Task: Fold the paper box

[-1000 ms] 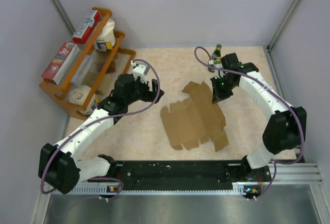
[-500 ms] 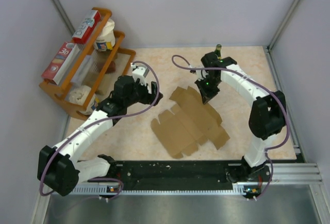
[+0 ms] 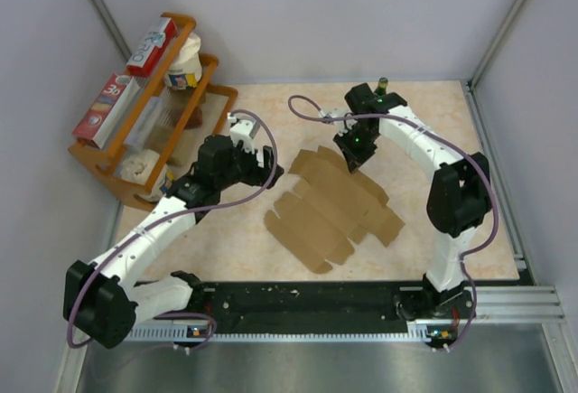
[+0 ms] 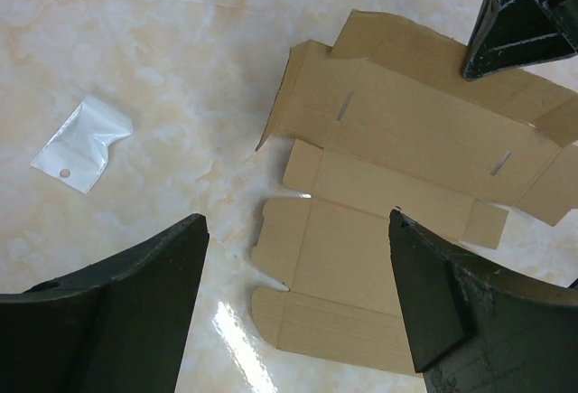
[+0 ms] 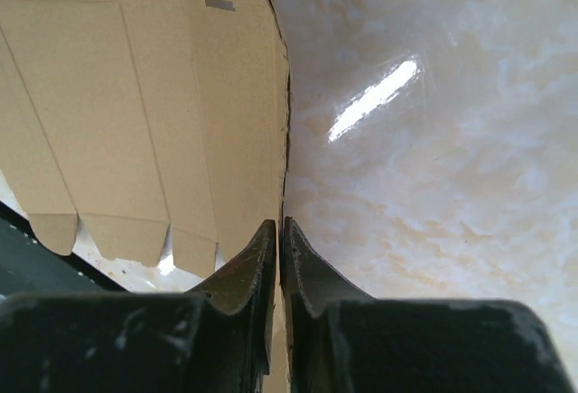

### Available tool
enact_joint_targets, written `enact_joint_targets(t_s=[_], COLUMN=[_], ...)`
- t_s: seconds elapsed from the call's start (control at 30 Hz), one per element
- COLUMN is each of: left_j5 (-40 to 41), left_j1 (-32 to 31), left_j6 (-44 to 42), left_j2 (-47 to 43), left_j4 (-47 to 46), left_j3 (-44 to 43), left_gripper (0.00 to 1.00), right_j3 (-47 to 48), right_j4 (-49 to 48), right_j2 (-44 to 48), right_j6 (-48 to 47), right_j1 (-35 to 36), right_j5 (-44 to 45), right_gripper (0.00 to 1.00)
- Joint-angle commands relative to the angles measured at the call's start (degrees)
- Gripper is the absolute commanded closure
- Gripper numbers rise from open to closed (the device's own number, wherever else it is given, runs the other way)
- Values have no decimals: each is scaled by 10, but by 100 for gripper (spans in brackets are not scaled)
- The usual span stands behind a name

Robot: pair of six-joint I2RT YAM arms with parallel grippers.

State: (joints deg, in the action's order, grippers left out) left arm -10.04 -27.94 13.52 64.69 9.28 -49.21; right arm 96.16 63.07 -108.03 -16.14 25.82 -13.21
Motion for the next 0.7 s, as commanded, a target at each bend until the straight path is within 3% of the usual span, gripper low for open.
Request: enact_joint_targets(t_s=[0.0,0.13,0.43,0.53,0.57,0.63,0.67], left_j5=[1,8,26,29,32,34,35], left_j1=[-2,-3,-3,-1,-1,-1,-1], left_j6=[-2,0,8,12,13,19,21], left_j2=[-22,-29,-25,-26,-27,-32,-32], left_j4=[-3,-1,14,18,19,19,19], left_j3=[7,16,7,3,3,5,4], left_gripper=[15,14,11,9,8,6,5], right_j3=[32,23,-20,-84,-118,-186,-211], right_j4=[-16,-39,-144,-239,-282,-349,-367], right_j2=[-13,-6,110,182,207,253,267], right_j6=[-42,-26,33,73,94,137,146], right_j1=[5,5,5,2,-2,-16,-19], right_j5=[-15,6,69,102,103,88,80], right_gripper=[89,75,71,70,66,34,29])
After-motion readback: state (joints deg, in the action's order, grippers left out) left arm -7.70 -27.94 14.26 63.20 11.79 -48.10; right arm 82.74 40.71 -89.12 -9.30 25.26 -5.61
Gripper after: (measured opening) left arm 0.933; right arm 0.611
